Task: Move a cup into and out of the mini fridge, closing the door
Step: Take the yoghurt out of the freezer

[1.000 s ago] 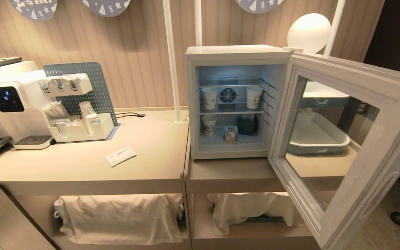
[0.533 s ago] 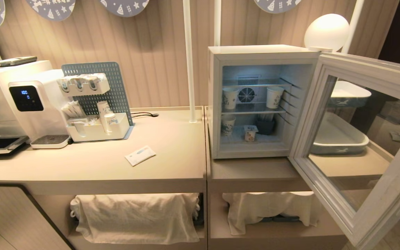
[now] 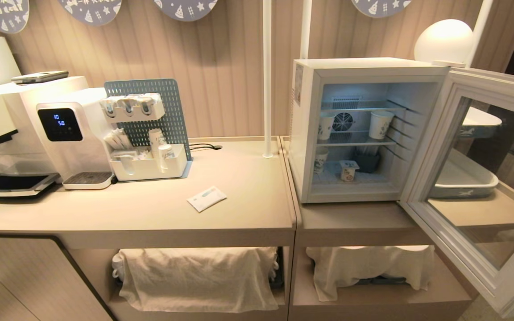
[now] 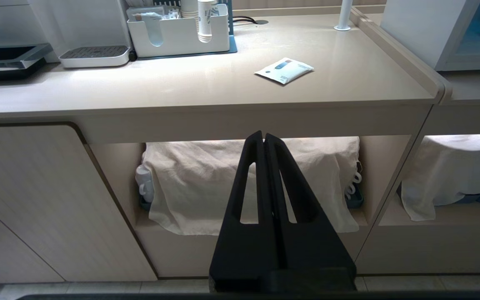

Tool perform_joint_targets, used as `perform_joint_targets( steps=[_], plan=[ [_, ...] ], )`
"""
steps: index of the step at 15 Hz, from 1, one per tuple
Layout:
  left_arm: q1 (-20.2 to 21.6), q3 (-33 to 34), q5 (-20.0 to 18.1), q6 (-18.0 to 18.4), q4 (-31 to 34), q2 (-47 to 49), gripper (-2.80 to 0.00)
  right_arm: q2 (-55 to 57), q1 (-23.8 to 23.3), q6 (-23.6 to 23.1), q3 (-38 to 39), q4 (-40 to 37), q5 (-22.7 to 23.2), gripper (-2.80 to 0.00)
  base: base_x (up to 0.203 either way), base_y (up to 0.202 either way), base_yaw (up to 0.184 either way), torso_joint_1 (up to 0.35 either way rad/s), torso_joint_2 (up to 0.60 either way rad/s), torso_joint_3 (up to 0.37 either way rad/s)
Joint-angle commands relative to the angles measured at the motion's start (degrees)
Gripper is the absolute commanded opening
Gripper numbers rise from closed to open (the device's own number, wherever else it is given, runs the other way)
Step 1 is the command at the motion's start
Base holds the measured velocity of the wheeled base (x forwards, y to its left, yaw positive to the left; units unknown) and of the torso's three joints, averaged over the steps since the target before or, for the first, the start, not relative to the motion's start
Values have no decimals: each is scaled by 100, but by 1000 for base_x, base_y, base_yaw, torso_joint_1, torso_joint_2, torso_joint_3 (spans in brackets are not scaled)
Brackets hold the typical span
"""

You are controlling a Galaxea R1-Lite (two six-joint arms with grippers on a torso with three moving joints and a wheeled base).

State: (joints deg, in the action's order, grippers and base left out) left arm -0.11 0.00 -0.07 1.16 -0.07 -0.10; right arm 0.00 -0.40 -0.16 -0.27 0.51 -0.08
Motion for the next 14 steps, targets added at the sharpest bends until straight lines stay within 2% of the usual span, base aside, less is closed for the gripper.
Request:
perform_joint_targets(
  steps=[1, 6, 14],
  plan=[
    [2, 0, -1, 7, -1, 11, -280, 0, 5, -2, 0, 2, -1, -280, 0, 0, 0, 0, 0, 0],
    [2, 0, -1, 15, -10, 10, -280, 0, 5, 15, 0, 2, -1, -280, 25, 0, 0, 1, -2, 0],
    [2, 0, -1, 24, -10, 10, -280, 0, 3, -2, 0, -7, -1, -280, 193, 0, 1, 3, 6, 2]
  ],
)
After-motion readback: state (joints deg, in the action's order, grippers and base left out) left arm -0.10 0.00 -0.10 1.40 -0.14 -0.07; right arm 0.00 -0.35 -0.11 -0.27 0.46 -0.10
